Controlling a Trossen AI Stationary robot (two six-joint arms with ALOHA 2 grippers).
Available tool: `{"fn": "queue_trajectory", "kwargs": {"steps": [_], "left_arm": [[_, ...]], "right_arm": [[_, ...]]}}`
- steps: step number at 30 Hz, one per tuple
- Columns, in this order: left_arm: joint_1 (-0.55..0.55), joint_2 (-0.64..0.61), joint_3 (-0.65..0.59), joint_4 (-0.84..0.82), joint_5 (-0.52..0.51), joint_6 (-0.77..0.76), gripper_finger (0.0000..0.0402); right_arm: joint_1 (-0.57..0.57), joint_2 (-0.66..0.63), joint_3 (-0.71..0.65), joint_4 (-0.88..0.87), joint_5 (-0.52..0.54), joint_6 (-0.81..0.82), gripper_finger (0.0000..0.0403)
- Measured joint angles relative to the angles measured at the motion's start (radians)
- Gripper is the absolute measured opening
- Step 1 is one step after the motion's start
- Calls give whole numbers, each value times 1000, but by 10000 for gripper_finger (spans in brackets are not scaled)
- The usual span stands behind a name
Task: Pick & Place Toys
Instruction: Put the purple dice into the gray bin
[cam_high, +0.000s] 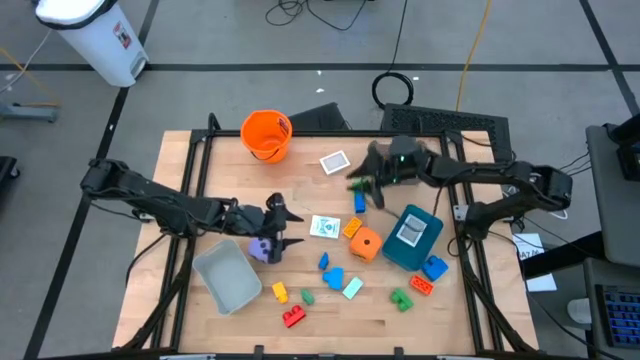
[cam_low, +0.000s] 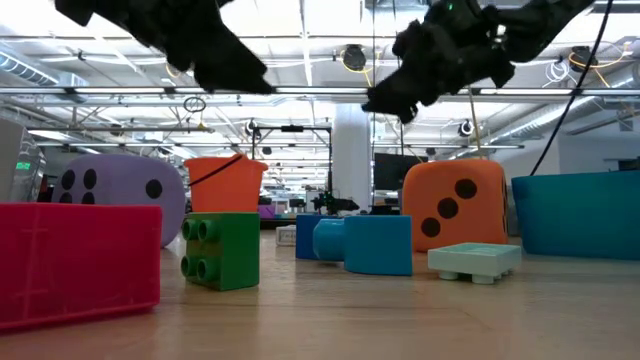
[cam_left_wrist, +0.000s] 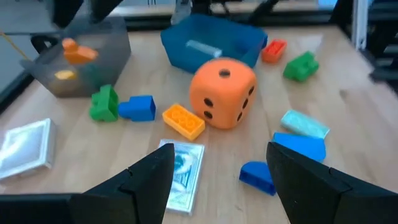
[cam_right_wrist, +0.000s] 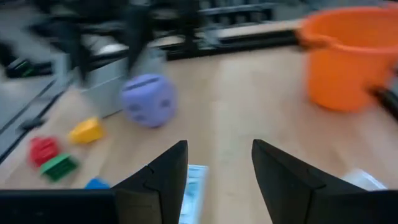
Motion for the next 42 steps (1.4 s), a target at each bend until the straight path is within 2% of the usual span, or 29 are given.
{"fn": "queue_trajectory", "kwargs": {"steps": [5,11,14,19,22,31,38,42], "left_arm": [[0,81,0,45,0,16,264],[6,151,0,109,0,74,264],[24,165,0,122,0,82,264],[71,165,0,125,9,71,264],[98,165,0,131,11,73,264],[169,165,0,167,150,75,264],[178,165,0,195,161,70,265],[168,156,0,145,161,67,264]], "right_arm": [[163,0,-35,53,39,-83,171],[313,0,-179,296,370,-101,171],[350,0,-252,421,447,-100,171],[359,0,-335,607,445,-94,171],[357,0,-358,659,445,-90,171],[357,0,-360,665,445,-94,171],[357,0,-361,654,445,-96,171],[357,0,-361,648,445,-90,171]]}}
